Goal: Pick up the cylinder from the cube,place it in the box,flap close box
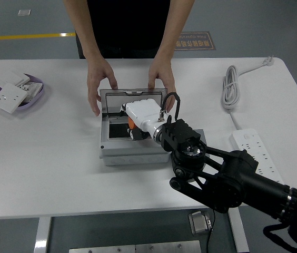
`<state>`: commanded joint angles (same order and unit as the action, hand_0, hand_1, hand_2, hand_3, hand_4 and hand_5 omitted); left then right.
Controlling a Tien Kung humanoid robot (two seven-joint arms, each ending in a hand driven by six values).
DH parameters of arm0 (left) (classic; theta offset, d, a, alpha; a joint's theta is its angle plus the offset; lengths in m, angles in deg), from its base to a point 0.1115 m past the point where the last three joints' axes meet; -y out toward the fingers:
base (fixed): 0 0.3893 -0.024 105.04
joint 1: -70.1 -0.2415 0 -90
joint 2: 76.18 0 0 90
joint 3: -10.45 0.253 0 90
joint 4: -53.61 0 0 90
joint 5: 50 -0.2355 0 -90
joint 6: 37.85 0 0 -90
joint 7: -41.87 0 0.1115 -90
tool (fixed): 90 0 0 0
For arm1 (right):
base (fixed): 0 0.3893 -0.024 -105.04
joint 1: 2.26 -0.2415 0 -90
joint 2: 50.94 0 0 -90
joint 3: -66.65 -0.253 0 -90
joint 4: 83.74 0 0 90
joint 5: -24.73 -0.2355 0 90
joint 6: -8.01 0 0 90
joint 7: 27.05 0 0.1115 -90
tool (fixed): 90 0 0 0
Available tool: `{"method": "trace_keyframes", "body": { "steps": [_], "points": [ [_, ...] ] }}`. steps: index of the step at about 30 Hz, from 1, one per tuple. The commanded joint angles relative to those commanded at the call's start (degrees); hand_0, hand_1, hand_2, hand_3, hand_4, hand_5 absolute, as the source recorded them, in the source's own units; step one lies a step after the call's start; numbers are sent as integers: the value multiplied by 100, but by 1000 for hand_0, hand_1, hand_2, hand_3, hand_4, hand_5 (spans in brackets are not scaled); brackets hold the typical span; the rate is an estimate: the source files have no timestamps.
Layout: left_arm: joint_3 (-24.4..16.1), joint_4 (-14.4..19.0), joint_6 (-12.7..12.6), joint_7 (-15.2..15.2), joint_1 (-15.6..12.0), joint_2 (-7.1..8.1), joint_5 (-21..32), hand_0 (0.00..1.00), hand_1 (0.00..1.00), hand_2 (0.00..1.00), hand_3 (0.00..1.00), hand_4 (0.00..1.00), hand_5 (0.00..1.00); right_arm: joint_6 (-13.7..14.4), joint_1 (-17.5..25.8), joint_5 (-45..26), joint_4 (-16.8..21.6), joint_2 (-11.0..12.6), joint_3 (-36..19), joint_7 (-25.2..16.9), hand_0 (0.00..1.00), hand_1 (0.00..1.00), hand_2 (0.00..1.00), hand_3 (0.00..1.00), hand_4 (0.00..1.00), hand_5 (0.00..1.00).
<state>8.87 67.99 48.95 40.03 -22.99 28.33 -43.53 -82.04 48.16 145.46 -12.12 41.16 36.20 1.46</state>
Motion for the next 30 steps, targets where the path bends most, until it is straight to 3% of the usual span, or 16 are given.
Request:
{"method": "trace_keyframes", "body": {
  "steps": [1, 2, 7, 11, 14, 18, 24, 25, 30],
  "points": [
    [1, 0, 0, 0, 0, -1, 1, 567, 614, 575, 599, 712, 212, 6, 8, -3, 0, 2, -6, -3, 870, 728, 736, 716, 646, 313],
    [2, 0, 0, 0, 1, -2, 3, 566, 614, 575, 600, 711, 211, 15, 15, -9, 0, 5, -8, -7, 884, 736, 746, 741, 717, 371],
    [-18, 4, -2, -1, 1, -3, -18, 566, 614, 575, 600, 711, 211, 37, 45, -126, 27, 22, -21, -43, 884, 736, 746, 741, 717, 371],
    [-122, 16, -3, -3, -2, -7, -126, 566, 614, 575, 600, 711, 210, 29, 117, -645, 197, 139, -99, -171, 876, 730, 746, 746, 727, 382],
    [-226, 26, -4, -4, -7, -19, -229, 566, 614, 575, 600, 711, 211, -69, 220, -1229, 458, 372, -329, -337, 872, 725, 743, 747, 755, 411],
    [-246, 20, -3, -8, -24, -28, -247, 566, 614, 575, 600, 711, 211, -341, 268, -2108, 936, 858, -744, -633, 872, 725, 743, 747, 755, 411],
    [-176, 1, -3, -8, -36, -16, -180, 566, 614, 575, 600, 712, 211, -483, -53, -3434, 1658, 1600, -1150, -842, 850, 719, 735, 744, 760, 413],
    [-163, -1, -3, -8, -34, -14, -169, 566, 614, 575, 599, 712, 214, -498, -132, -3674, 1734, 1694, -1185, -859, 786, 697, 723, 724, 764, 425],
    [-123, 1, -4, -6, -20, 0, -138, 566, 614, 575, 599, 712, 214, -546, -556, -4728, 1578, 1720, -1138, -849, 786, 697, 723, 724, 764, 425]
  ]
}}
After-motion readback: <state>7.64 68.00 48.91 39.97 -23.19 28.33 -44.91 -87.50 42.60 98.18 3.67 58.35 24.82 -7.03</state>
